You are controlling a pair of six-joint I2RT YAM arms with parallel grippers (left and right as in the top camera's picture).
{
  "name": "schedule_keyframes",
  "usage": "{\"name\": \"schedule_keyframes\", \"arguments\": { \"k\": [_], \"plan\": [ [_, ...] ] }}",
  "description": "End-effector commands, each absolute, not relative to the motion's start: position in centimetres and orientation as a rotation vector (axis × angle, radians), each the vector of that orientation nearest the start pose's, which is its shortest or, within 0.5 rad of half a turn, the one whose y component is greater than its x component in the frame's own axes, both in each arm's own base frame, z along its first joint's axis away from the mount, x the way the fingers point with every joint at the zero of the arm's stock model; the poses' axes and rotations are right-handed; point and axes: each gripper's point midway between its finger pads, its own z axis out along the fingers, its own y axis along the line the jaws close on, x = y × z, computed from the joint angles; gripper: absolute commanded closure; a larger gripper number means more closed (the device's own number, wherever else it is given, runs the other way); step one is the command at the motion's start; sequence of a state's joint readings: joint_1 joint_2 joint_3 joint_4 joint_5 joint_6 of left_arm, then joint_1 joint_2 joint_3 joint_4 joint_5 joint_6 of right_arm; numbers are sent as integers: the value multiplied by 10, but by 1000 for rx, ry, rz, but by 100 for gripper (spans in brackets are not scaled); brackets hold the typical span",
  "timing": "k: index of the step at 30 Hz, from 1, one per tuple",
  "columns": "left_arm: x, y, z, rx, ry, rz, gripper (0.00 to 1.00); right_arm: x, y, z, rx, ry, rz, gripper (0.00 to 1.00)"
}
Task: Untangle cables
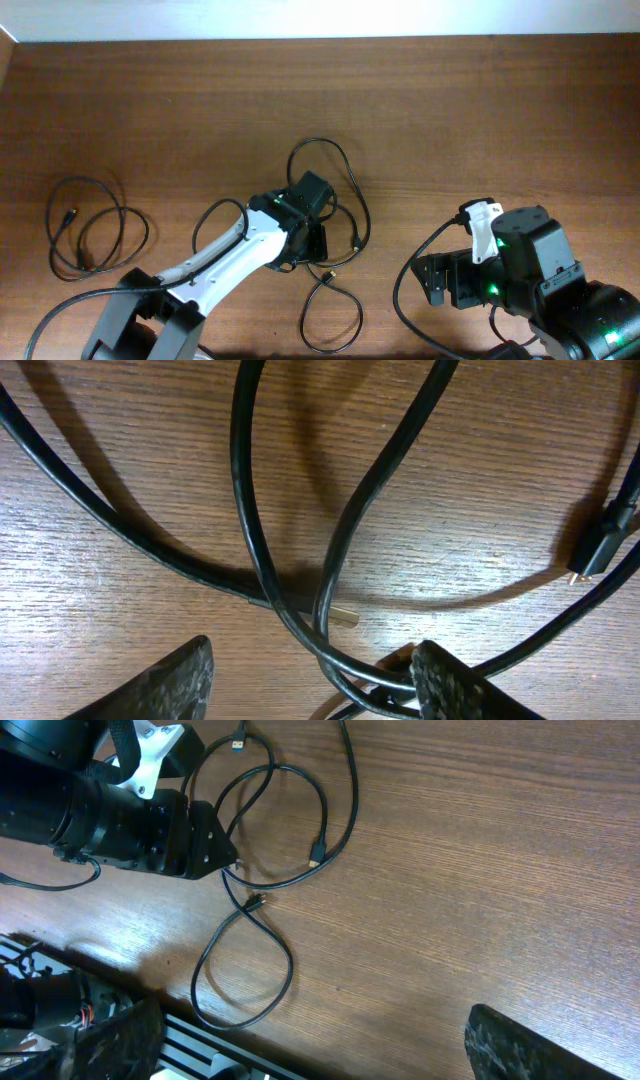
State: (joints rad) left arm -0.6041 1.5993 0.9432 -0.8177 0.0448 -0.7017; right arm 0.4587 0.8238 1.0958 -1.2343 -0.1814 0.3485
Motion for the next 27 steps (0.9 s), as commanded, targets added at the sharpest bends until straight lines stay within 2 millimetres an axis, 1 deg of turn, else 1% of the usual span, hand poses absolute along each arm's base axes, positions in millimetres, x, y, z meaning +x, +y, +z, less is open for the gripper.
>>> {"name": "schedule_keyframes", "arguments": {
  "k": [1, 5, 7, 8, 12, 13, 14, 15, 16, 18, 19, 20, 21, 22, 23, 24, 25, 26, 27],
  "plan": [
    [224, -163, 25, -161, 3094, -112, 40, 165, 115, 232, -203, 2590, 535, 5],
    [218, -158, 11, -162, 3095, -108, 41, 165, 115, 232, -203, 2590, 536, 5],
    [219, -159, 10, -161, 3088, -116, 41, 165, 115, 232, -203, 2589, 536, 5],
    [220, -160, 10, -161, 3083, -122, 48, 165, 115, 232, -203, 2590, 536, 5],
    [222, -161, 10, -160, 3075, -131, 92, 165, 115, 232, -203, 2589, 536, 5],
    [223, -162, 10, -160, 3071, -135, 95, 165, 115, 232, -203, 2589, 536, 5],
    [223, -162, 10, -160, 3070, -136, 95, 165, 115, 232, -203, 2589, 536, 5],
    [223, -162, 10, -160, 3070, -136, 99, 165, 115, 232, -203, 2589, 536, 5],
    [223, -162, 10, -160, 3070, -136, 100, 165, 115, 232, -203, 2589, 536, 5],
    [224, -162, 11, -159, 3069, -138, 100, 165, 115, 232, -203, 2589, 536, 5],
    [225, -166, 15, -106, 3063, -160, 100, 165, 115, 232, -204, 2589, 536, 5],
    [231, -171, 29, -52, 3040, -196, 100, 165, 115, 232, -203, 2589, 535, 5],
    [237, -175, 50, 20, 3001, -225, 100, 165, 115, 232, -203, 2590, 535, 5],
    [246, -181, 80, 129, 2925, -273, 100, 165, 115, 232, -203, 2589, 535, 5],
    [251, -185, 104, 179, 2864, -307, 100, 165, 115, 232, -203, 2589, 535, 5],
    [258, -189, 133, 220, 2772, -355, 100, 165, 115, 232, -203, 2590, 535, 5],
    [261, -189, 152, 220, 2709, -376, 100, 165, 115, 232, -203, 2590, 535, 5],
    [263, -189, 177, 214, 2626, -424, 100, 165, 115, 232, -203, 2589, 535, 5],
    [265, -190, 195, 209, 2553, -463, 100, 165, 115, 232, -203, 2589, 535, 5]
  ]
}}
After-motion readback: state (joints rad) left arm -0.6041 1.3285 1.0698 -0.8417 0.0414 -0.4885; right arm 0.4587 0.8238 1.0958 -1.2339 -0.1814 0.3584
